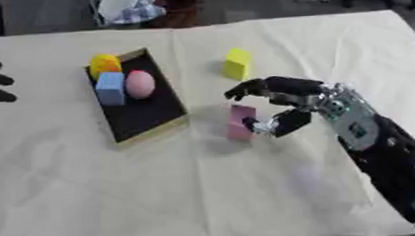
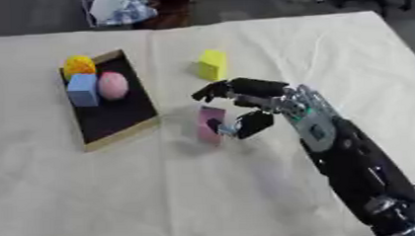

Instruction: Pick up objects on the table and place them in the box.

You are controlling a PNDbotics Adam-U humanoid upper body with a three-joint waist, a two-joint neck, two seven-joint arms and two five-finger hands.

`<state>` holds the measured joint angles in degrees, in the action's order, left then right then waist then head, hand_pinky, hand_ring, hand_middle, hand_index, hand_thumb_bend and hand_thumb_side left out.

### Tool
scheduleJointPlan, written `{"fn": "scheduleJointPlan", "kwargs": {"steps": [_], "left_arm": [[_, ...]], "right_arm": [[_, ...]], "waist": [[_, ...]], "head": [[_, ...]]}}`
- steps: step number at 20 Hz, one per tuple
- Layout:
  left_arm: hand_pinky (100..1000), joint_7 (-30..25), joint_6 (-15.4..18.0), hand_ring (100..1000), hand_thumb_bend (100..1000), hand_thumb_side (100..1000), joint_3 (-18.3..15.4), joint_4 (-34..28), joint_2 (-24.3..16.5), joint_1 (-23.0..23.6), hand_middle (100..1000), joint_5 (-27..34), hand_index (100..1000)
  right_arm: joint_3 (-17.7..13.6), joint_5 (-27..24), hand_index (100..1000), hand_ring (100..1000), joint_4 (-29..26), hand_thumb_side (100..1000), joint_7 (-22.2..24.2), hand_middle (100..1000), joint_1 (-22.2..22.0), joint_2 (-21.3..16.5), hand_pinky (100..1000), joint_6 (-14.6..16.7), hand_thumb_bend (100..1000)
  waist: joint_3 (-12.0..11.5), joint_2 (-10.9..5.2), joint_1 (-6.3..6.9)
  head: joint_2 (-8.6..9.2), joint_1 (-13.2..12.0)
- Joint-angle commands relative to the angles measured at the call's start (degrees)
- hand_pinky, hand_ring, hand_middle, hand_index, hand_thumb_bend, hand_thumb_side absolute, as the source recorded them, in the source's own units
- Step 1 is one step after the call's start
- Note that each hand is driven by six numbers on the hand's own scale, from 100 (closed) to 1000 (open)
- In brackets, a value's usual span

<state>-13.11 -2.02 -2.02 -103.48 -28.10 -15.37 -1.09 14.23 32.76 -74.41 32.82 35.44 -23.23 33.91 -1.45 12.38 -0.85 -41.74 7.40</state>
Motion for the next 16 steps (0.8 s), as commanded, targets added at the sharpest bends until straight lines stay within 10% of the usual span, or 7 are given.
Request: {"fn": "scheduleJointPlan", "kwargs": {"steps": [1,9,16], "left_arm": [[804,0.0,-0.1,650,100,847,-0.6,-1.0,-0.6,-0.3,691,-0.3,873],[804,0.0,-0.3,650,100,848,-0.6,-1.0,-0.2,-0.1,690,-0.4,873],[804,0.1,-0.5,649,100,845,-0.8,-1.1,0.1,0.1,689,-0.2,873]], "right_arm": [[0.0,2.6,988,858,-0.3,662,0.8,909,0.8,-0.8,867,2.2,100],[0.9,8.7,981,843,0.7,421,-2.1,853,1.2,0.1,848,4.0,100],[0.5,11.1,947,756,1.3,137,-6.9,587,2.4,0.9,816,3.9,100]], "waist": [[0.0,-1.92,-0.64],[-0.3,-2.01,-0.82],[-0.6,-2.1,-0.85]], "head": [[0.13,0.3],[0.02,0.5],[0.01,0.5]]}}
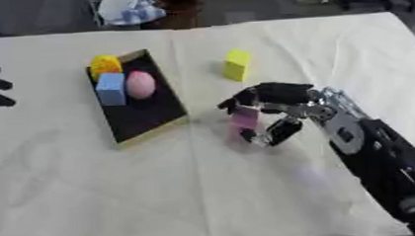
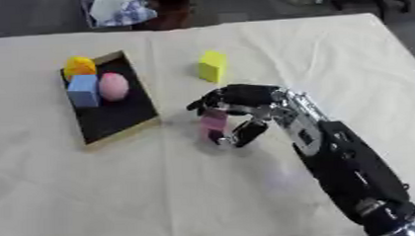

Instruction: Pick up objects on the table and place them in the box.

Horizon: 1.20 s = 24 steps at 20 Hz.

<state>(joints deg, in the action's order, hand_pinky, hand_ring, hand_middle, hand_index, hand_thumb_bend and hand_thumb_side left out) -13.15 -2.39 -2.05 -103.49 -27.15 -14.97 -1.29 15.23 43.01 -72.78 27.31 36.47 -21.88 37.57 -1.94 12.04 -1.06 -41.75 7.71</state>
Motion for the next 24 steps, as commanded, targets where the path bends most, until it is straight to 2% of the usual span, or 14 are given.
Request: {"fn": "scheduleJointPlan", "kwargs": {"steps": [1,6,13,18,24], "left_arm": [[804,0.2,-0.1,649,100,844,-0.7,-1.2,-0.8,-0.2,689,0.0,873],[803,0.1,0.0,649,100,831,-0.6,-2.1,-0.4,-0.2,689,0.5,873],[802,-0.3,0.0,649,100,816,0.0,-2.8,0.9,-0.7,690,0.8,874],[800,-0.1,0.2,647,100,810,0.1,-3.2,2.0,-1.1,688,0.8,873],[803,-0.4,0.1,646,100,810,0.4,-3.6,3.0,-1.7,688,1.2,875]], "right_arm": [[-0.5,0.6,947,754,-0.3,128,-2.1,581,1.9,-0.3,816,0.1,100],[-0.1,-1.9,945,748,-0.4,100,-2.6,574,6.3,1.4,816,0.2,100],[1.7,-3.6,945,748,3.4,100,0.4,577,13.2,5.6,816,1.5,100],[2.0,-2.5,945,746,7.4,100,1.7,577,16.4,8.8,816,2.5,100],[0.5,1.7,947,745,13.9,100,0.7,583,18.7,12.7,817,2.8,100]], "waist": [[-0.1,-1.79,-0.64],[-0.6,-1.97,-0.46],[-2.7,-2.04,0.46],[-4.2,-1.89,1.09],[-5.7,-1.53,1.47]], "head": [[-0.01,0.3],[-0.21,0.5],[0.05,1.3],[0.36,2.4],[0.88,3.5]]}}
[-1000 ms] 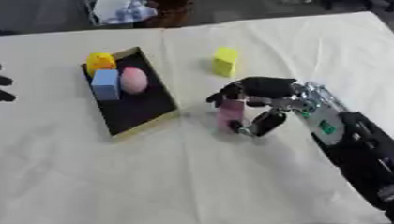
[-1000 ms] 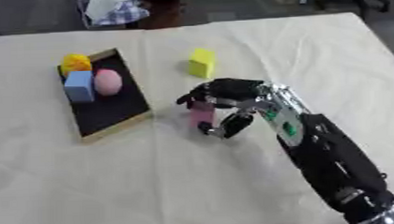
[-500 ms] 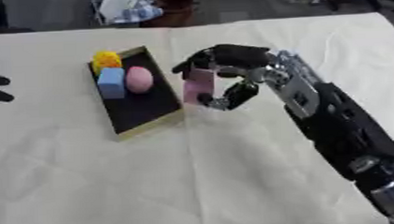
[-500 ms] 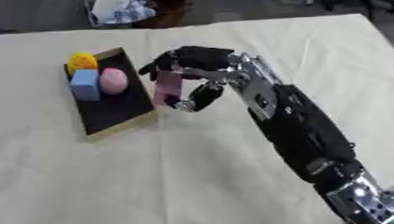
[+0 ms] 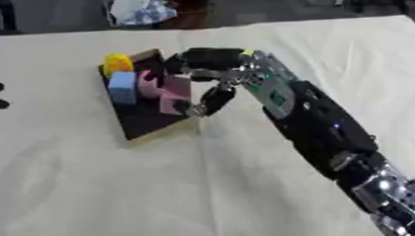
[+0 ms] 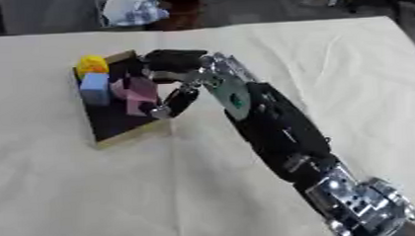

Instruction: Pick up objects on the table and place them in the box.

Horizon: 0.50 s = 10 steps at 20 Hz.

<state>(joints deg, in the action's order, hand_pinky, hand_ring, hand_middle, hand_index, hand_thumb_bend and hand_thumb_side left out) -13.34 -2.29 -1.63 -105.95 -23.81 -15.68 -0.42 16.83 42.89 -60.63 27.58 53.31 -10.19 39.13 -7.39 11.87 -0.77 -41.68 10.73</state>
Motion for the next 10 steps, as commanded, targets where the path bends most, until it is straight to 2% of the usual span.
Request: {"fn": "scheduleJointPlan", "kwargs": {"steps": [1,10], "left_arm": [[804,-0.3,0.0,646,100,810,0.1,-1.2,-0.2,-1.1,688,0.4,875],[805,-0.7,-0.2,645,100,813,0.3,-1.4,0.7,-1.4,687,0.6,874]], "right_arm": [[-1.4,2.9,947,744,2.9,100,0.0,581,2.2,1.7,816,1.2,100],[-4.6,13.5,943,739,9.2,100,-8.3,577,4.5,5.7,808,-0.3,100]], "waist": [[-0.5,-1.29,1.26],[-2.3,-1.01,1.43]], "head": [[0.89,0.6],[1.18,1.7]]}}
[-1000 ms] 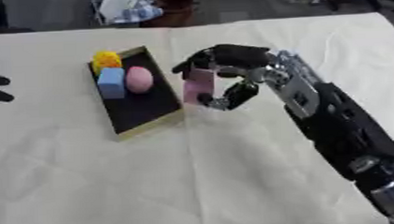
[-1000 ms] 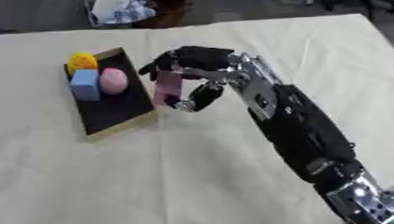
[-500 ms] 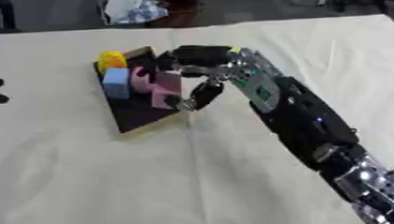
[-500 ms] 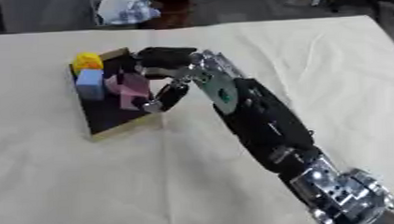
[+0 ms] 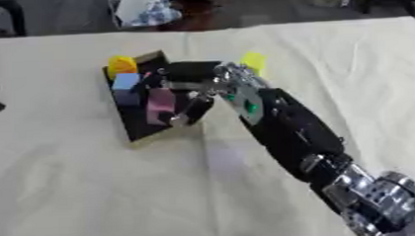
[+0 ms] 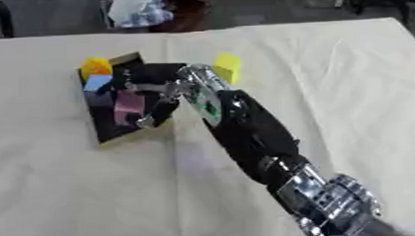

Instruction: Pick up objects on the table and place them in the box.

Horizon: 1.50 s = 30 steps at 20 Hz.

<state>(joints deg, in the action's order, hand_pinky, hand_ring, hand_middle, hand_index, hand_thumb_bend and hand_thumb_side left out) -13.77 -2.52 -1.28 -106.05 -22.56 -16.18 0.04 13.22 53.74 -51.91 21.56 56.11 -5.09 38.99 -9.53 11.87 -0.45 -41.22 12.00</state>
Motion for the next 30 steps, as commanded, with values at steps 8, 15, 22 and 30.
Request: {"fn": "scheduleJointPlan", "kwargs": {"steps": [8,15,22,30], "left_arm": [[806,-0.2,-0.1,645,100,815,0.0,-1.4,-0.2,-0.8,686,0.0,873],[807,-0.3,-0.2,645,100,821,0.1,-1.3,-0.1,-0.7,676,-0.3,874],[808,-0.4,-0.3,621,100,826,0.0,-1.2,0.0,-0.5,673,-0.5,874],[809,-0.4,-0.4,620,100,829,-0.3,-1.0,0.0,-0.3,673,-0.5,874]], "right_arm": [[-2.1,9.5,952,750,3.8,100,-8.1,649,1.9,2.8,807,-0.5,100],[-1.7,12.6,967,794,4.7,454,-11.6,830,1.7,3.6,822,0.9,100],[-1.4,10.5,984,860,4.5,580,-13.0,971,1.8,3.7,853,3.0,121],[0.4,2.5,986,869,-0.4,571,-10.8,987,2.8,2.0,859,3.7,122]], "waist": [[-0.6,-0.91,1.13],[-0.7,-0.87,0.88],[-0.5,-0.91,0.72],[0.0,-0.94,0.49]], "head": [[0.7,0.8],[0.55,0.8],[0.38,0.6],[0.14,0.3]]}}
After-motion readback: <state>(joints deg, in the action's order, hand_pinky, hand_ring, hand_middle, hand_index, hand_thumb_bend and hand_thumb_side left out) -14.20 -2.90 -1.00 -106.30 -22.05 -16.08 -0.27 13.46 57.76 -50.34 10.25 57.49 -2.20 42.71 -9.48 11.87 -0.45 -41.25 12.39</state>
